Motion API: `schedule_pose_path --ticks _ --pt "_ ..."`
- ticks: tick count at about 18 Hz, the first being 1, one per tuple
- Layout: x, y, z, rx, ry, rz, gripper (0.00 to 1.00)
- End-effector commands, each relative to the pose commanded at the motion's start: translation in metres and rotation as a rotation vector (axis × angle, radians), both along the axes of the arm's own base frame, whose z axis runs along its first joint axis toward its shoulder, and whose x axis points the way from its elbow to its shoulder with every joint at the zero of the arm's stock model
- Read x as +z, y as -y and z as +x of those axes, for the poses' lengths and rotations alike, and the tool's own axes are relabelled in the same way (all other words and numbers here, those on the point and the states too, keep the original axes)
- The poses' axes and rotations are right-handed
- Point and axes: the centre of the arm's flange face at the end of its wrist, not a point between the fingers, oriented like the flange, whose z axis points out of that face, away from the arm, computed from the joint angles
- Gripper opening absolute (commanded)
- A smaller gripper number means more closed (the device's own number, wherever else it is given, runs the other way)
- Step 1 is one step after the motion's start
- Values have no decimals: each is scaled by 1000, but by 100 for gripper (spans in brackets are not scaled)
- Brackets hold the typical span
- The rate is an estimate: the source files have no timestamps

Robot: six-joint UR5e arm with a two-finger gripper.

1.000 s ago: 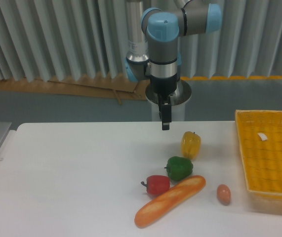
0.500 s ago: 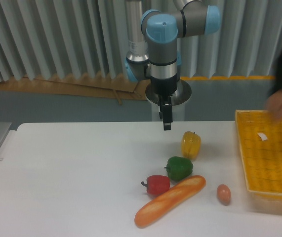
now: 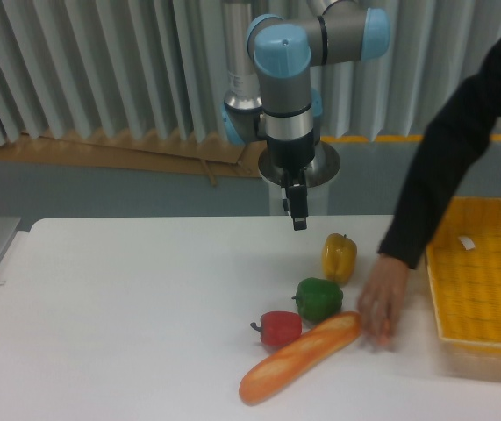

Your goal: Place the bread in the basket

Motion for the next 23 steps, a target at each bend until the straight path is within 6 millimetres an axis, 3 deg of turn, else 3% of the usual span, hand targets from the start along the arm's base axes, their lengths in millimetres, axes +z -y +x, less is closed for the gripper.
schedule_pose_path --ticks 8,13,18,23 --pt "-3 2 3 -11 13 -31 100" --pt "-11 0 15 -24 39 -58 100" --pt "-3 0 24 -35 31 -36 100" --pt "-4 -1 19 -38 45 -20 100"
